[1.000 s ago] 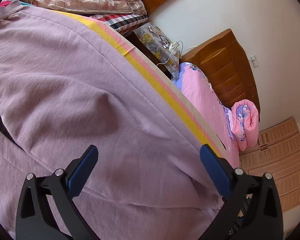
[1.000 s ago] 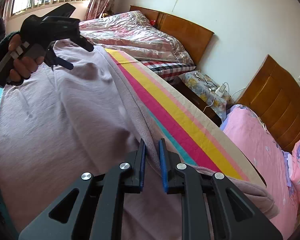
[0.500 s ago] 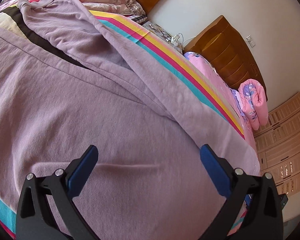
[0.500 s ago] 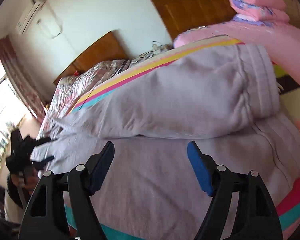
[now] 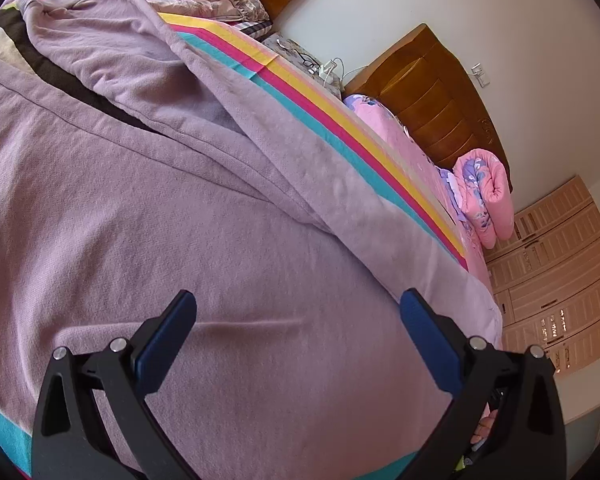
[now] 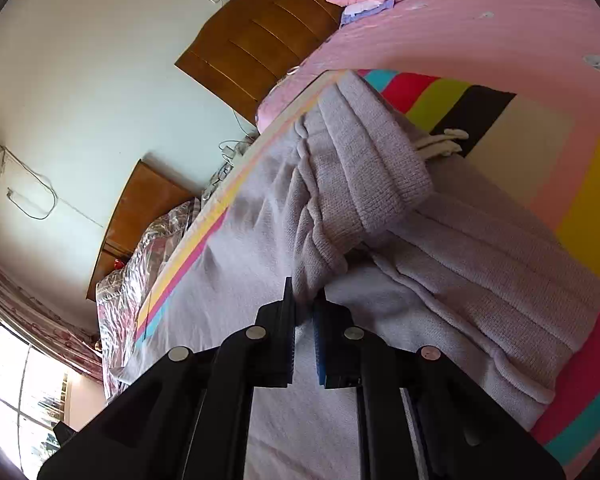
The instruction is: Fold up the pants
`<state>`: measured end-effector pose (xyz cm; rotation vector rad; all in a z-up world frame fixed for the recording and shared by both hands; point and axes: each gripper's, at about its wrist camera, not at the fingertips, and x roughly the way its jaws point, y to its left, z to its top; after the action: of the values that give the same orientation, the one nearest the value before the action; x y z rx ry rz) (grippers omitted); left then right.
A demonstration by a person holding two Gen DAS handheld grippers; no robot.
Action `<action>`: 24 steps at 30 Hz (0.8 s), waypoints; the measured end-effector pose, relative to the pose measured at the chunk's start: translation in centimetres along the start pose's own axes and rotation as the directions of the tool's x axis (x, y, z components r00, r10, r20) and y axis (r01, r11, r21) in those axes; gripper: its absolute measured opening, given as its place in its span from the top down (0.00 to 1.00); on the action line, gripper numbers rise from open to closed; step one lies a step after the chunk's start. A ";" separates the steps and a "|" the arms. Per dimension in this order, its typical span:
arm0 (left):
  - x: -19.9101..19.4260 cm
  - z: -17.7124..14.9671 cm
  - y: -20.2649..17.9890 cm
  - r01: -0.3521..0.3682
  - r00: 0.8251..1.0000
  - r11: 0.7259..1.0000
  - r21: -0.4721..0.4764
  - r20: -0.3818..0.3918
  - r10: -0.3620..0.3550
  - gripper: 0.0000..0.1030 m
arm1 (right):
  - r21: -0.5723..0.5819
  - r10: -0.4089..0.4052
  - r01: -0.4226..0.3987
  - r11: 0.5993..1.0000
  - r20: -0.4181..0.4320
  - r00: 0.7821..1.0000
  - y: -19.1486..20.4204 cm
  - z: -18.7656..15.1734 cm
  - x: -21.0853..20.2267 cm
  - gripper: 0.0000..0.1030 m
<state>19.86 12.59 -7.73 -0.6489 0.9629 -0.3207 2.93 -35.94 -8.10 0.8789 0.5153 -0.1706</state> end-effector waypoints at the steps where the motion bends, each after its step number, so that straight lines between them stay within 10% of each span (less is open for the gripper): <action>1: 0.1 0.5 0.0 0.029 1.000 0.999 -0.025 -0.008 -0.029 0.01 | -0.019 0.032 -0.032 0.999 0.016 0.999 1.3 0.7 -0.4 0.90; 6: 1.9 4.3 -1.7 0.157 0.987 0.977 -0.142 -0.009 -0.160 0.01 | -0.090 0.150 -0.144 0.985 0.060 0.987 5.8 6.0 -1.6 0.90; 13: 6.2 10.6 -2.5 0.008 1.000 0.978 -0.206 -0.014 -0.012 0.15 | -0.101 0.199 -0.194 0.976 0.044 0.979 5.0 7.6 -2.8 0.90; 15: 7.7 12.2 -2.7 -0.036 0.999 0.984 -0.173 -0.038 0.030 0.26 | -0.085 0.200 -0.197 0.977 0.034 0.979 4.0 7.2 -3.5 0.90; 17: 10.0 13.2 -2.1 -0.077 0.990 0.985 -0.154 -0.129 0.057 0.93 | -0.076 0.187 -0.185 0.980 0.018 0.982 3.2 7.2 -3.1 0.90; 18: 10.4 13.5 -1.4 -0.085 0.988 0.984 -0.159 -0.144 0.062 0.95 | -0.083 0.179 -0.178 0.981 0.005 0.984 3.0 7.3 -2.8 0.90; 21: 6.8 14.5 -2.9 -0.023 1.000 0.996 -0.083 0.002 0.023 0.96 | -0.089 0.172 -0.174 0.981 -0.027 0.985 2.8 7.5 -2.3 0.90; 24: -1.8 11.4 -7.4 -0.035 0.972 0.986 0.165 0.236 -0.005 0.95 | -0.131 0.210 -0.215 0.968 -0.047 0.977 2.7 6.9 -4.4 0.90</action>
<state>28.62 12.02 2.74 -0.5110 0.7047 -0.3004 2.52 -39.82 -0.48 0.7985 0.4541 0.0744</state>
